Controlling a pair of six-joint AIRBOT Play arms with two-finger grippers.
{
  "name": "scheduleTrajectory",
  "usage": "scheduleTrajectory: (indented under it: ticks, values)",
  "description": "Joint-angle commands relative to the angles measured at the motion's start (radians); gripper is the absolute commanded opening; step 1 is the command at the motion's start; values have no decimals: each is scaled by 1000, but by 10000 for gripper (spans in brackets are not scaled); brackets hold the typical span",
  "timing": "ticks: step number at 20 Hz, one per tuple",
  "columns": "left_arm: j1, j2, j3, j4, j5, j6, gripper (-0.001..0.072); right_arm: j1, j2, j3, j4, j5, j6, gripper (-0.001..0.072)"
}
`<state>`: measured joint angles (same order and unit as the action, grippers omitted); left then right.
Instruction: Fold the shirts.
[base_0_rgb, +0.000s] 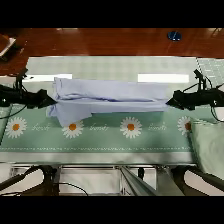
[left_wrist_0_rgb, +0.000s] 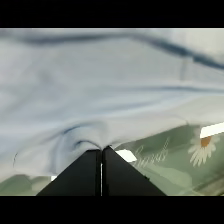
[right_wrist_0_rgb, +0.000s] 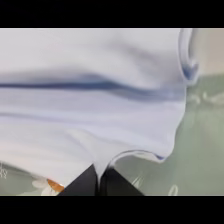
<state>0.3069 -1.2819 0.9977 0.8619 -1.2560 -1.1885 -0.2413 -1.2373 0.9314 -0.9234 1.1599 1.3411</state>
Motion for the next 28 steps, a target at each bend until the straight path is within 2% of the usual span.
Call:
scheduleTrajectory:
  ticks: [1,3,7,10,11,12,13,15,17,19,21,23,25,28]
  values:
    - [-44,-154,226,-17,16,-31,21,23,-110,119,10,-42,18,15]
    - [-69,-280,362,-17,13,-73,21,23,-179,164,14,-71,35,15]
    - [-104,-501,602,-5,-15,-100,21,23,-298,240,55,-98,36,15]
    - [-113,-612,692,-6,-24,-128,21,23,-370,280,102,-138,35,16]
    - [-114,-635,697,-7,-23,-144,23,23,-388,282,132,-162,34,69]
    - [-114,-652,698,-10,-13,-174,165,23,-402,283,162,-180,33,330]
    - [-113,-657,699,-9,-35,-200,514,23,-405,284,186,-182,18,409]
    - [-82,-650,739,38,-124,-169,508,-21,-401,331,164,-118,8,410]
    - [-25,-621,781,153,-220,-204,508,-102,-370,365,152,-39,8,410]
    - [43,-549,743,191,-202,-266,507,-179,-336,362,77,8,24,410]
    - [72,-429,618,184,-76,-261,508,-200,-329,308,16,6,47,409]
    - [52,-241,372,114,133,-197,507,-185,-331,189,41,-62,45,409]
    - [1,-51,121,34,313,-96,507,-167,-343,126,69,-137,44,410]
    - [-78,88,-49,31,373,-76,507,-135,-384,125,164,-145,21,410]
